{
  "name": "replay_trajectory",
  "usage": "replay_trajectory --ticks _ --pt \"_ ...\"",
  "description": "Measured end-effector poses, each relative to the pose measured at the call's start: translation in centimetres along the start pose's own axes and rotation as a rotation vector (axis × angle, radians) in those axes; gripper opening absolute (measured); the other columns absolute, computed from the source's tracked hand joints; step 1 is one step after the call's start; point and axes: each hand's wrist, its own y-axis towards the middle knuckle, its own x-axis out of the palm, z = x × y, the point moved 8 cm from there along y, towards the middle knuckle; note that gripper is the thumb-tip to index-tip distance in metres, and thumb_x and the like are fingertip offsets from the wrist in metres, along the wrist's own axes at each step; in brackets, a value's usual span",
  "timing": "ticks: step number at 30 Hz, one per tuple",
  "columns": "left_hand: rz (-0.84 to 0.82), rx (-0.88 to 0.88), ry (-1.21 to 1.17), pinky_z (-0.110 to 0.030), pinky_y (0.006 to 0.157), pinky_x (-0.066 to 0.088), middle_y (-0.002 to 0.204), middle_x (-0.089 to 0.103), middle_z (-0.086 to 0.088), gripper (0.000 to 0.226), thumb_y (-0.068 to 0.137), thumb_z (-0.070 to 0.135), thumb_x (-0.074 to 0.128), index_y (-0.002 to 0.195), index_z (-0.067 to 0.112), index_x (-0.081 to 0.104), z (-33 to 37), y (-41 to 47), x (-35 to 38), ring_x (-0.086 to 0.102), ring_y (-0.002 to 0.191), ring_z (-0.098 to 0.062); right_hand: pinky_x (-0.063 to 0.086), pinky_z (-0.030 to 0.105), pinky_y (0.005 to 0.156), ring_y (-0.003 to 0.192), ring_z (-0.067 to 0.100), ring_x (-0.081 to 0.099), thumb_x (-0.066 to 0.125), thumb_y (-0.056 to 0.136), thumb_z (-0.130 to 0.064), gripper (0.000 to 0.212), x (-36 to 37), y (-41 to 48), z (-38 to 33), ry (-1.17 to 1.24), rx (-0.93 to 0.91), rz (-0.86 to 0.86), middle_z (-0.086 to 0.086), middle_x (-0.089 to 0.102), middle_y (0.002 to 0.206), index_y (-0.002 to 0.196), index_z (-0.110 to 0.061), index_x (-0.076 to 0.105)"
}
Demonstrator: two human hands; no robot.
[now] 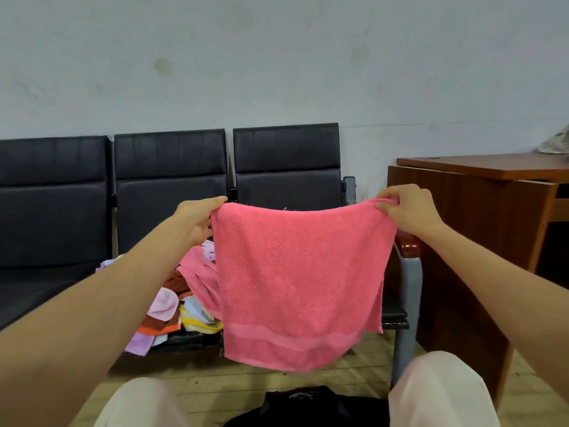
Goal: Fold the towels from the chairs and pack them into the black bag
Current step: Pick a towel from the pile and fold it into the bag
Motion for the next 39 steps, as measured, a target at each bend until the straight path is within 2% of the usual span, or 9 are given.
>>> replay_trajectory --ticks 3,6,11,16,19,22,25,31,39 --pt "-0.005 0.029 0.015 -0.033 0.067 0.05 0.093 0.065 -0.006 0.016 0.084 0.011 0.071 0.098 0.005 0.066 0.4 -0.1 0.2 0.061 0.08 -0.017 0.046 0.031 0.095 0.103 0.016 0.06 0.068 0.088 -0.017 0.012 -0.4 0.2 1.3 0.169 0.132 0.082 0.002 0.071 0.106 0.098 -0.015 0.075" --pt "0.056 0.078 0.022 -0.031 0.074 0.048 0.088 0.064 -0.007 0.007 0.083 0.006 0.071 0.088 0.006 0.065 1.0 -0.3 -0.3 0.06 0.077 -0.016 0.051 0.045 0.097 0.108 0.02 0.06 0.076 0.083 -0.02 0.004 0.5 0.2 3.5 0.504 0.376 0.119 -0.001 0.07 0.104 0.083 -0.024 0.073" --pt "0.124 0.185 0.135 -0.03 0.07 0.051 0.099 0.066 -0.01 0.023 0.081 0.007 0.073 0.103 0.002 0.069 2.1 0.0 -1.0 0.06 0.076 -0.014 0.054 0.038 0.091 0.105 0.021 0.062 0.077 0.08 -0.026 0.023 1.5 0.1 4.0 0.774 0.528 0.13 0.002 0.069 0.103 0.098 -0.011 0.074" --pt "0.073 0.078 0.054 -0.03 0.076 0.049 0.107 0.066 -0.01 0.027 0.079 0.008 0.075 0.105 0.002 0.066 1.4 0.0 -1.2 0.063 0.085 -0.016 0.046 0.029 0.09 0.102 0.014 0.06 0.08 0.077 -0.028 0.027 0.8 0.1 2.0 0.548 0.259 0.039 0.001 0.07 0.104 0.098 -0.013 0.074" --pt "-0.017 0.087 0.168 -0.033 0.086 0.049 0.104 0.068 -0.011 0.025 0.075 0.0 0.075 0.099 0.001 0.068 1.5 -0.2 -1.1 0.063 0.094 -0.02 0.049 0.035 0.097 0.108 0.017 0.058 0.084 0.072 -0.018 0.036 1.0 0.0 1.7 0.432 0.197 -0.052 0.002 0.066 0.112 0.105 -0.011 0.073" --pt "-0.062 0.205 0.347 -0.028 0.087 0.047 0.097 0.067 -0.007 0.036 0.074 -0.008 0.073 0.109 -0.002 0.067 2.1 -1.0 -0.5 0.06 0.098 -0.021 0.046 0.041 0.103 0.115 0.023 0.055 0.083 0.071 -0.007 0.043 1.3 -0.1 1.7 0.338 0.181 -0.094 0.005 0.063 0.121 0.112 -0.01 0.07" --pt "-0.032 0.336 0.537 -0.027 0.089 0.045 0.099 0.066 -0.009 0.037 0.072 -0.008 0.076 0.108 0.0 0.07 2.6 -1.2 0.0 0.059 0.098 -0.021 0.044 0.035 0.1 0.117 0.024 0.056 0.079 0.076 -0.005 0.04 1.1 -0.3 1.4 0.231 0.138 -0.072 0.008 0.064 0.122 0.114 -0.009 0.069" --pt "0.099 0.596 0.905 -0.026 0.082 0.044 0.104 0.071 -0.011 0.02 0.085 0.005 0.067 0.105 0.005 0.073 3.2 -1.2 1.0 0.061 0.095 -0.019 0.036 0.02 0.083 0.092 0.01 0.052 0.07 0.086 -0.014 0.022 1.0 0.1 0.4 0.008 0.002 -0.001 0.007 0.07 0.106 0.108 -0.008 0.072" --pt "0.202 0.691 1.08 -0.041 0.082 0.046 0.109 0.056 -0.018 0.018 0.094 0.013 0.058 0.101 0.003 0.072 3.1 0.1 1.7 0.057 0.097 -0.036 0.048 0.032 0.072 0.081 0.022 0.064 0.072 0.085 -0.028 0.02 0.9 1.1 1.3 -0.068 0.035 0.125 0.008 0.07 0.088 0.092 -0.01 0.077"
